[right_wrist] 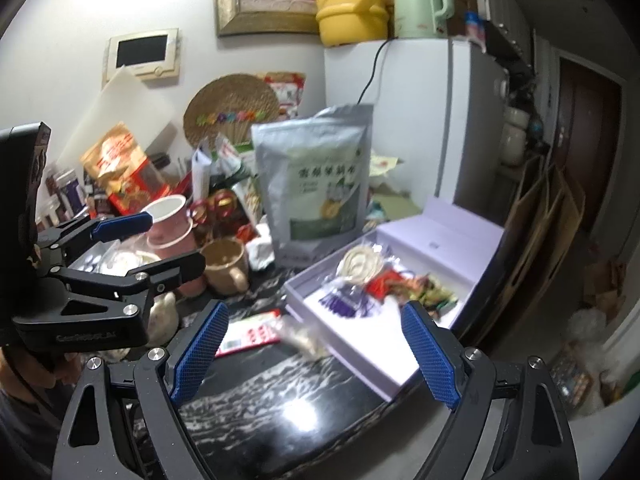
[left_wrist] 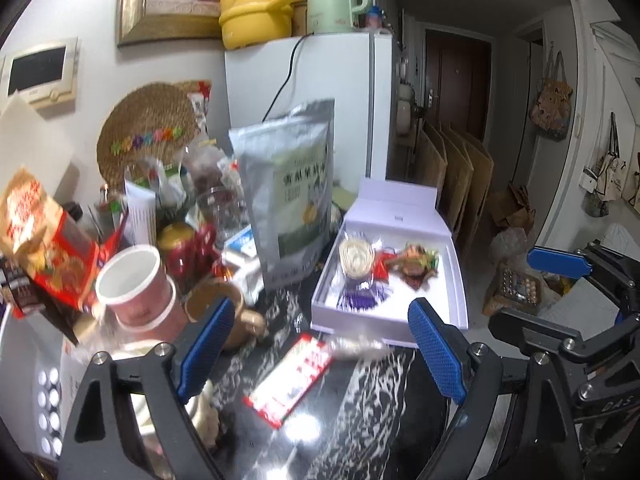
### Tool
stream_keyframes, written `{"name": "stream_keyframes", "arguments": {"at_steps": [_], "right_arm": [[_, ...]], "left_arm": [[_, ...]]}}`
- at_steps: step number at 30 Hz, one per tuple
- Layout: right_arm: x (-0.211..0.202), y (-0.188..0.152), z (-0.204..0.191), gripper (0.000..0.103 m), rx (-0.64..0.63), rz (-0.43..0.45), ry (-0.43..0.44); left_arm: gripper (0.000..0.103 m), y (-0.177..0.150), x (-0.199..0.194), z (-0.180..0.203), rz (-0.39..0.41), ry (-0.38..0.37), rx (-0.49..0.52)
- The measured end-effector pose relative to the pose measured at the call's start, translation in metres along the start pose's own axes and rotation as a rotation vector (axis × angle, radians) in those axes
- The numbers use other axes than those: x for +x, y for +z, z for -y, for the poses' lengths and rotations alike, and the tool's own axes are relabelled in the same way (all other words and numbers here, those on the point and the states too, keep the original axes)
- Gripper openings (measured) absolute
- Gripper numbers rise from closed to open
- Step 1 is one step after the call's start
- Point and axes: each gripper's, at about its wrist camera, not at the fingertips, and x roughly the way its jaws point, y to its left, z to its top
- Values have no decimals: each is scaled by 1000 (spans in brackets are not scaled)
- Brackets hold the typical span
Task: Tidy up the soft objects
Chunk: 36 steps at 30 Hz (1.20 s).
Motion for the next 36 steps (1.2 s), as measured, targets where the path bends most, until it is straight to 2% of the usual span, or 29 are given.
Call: {"name": "stream_keyframes", "arguments": {"at_steps": [8, 17, 28, 36], "right_arm": [[21, -34, -5, 89, 28, -63, 27], [43, -65, 3, 89, 51, -117, 18], [65, -78, 30, 89, 86, -156, -4], [90, -77, 56, 89, 125, -190, -16]], "left_arm": [[89, -38, 22, -3, -85, -89, -49], [89, -59, 53, 5, -144, -151, -57], [89, -48, 104, 17, -197, -195, -48], [89, -39, 152, 22, -253, -186, -32]]}}
